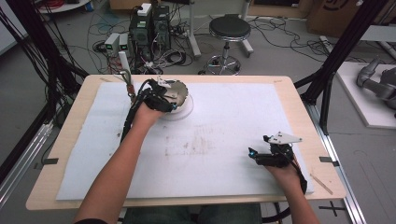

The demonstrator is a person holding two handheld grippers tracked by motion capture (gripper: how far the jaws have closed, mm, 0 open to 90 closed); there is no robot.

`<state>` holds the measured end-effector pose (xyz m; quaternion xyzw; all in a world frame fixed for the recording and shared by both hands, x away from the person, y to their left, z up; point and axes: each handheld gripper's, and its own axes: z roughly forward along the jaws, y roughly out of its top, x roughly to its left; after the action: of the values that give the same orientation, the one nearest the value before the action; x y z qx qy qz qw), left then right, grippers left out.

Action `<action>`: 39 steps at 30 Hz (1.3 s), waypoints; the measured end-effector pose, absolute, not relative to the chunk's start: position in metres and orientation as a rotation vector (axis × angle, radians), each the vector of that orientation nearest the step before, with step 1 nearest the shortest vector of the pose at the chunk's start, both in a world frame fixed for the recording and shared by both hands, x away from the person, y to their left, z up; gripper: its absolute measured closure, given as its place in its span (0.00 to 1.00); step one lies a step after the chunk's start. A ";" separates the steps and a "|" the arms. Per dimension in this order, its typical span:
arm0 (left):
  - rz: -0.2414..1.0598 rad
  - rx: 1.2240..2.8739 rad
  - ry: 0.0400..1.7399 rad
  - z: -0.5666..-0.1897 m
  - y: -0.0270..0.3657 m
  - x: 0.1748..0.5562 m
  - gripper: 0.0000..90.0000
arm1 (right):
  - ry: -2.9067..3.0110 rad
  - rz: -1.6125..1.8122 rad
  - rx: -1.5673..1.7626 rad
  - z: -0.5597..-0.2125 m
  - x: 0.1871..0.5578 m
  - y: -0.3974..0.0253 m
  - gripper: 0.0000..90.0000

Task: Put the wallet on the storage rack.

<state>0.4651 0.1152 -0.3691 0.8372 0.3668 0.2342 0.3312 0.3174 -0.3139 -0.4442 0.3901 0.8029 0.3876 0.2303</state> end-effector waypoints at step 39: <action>0.623 1.977 0.878 -0.333 0.174 0.396 0.20 | 2.228 1.056 1.051 -0.444 0.317 -0.304 0.22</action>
<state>0.3959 0.1736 -0.3328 0.7925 0.3518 0.2498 0.4309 0.3172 -0.3043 -0.4436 0.3817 0.8092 0.3837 0.2287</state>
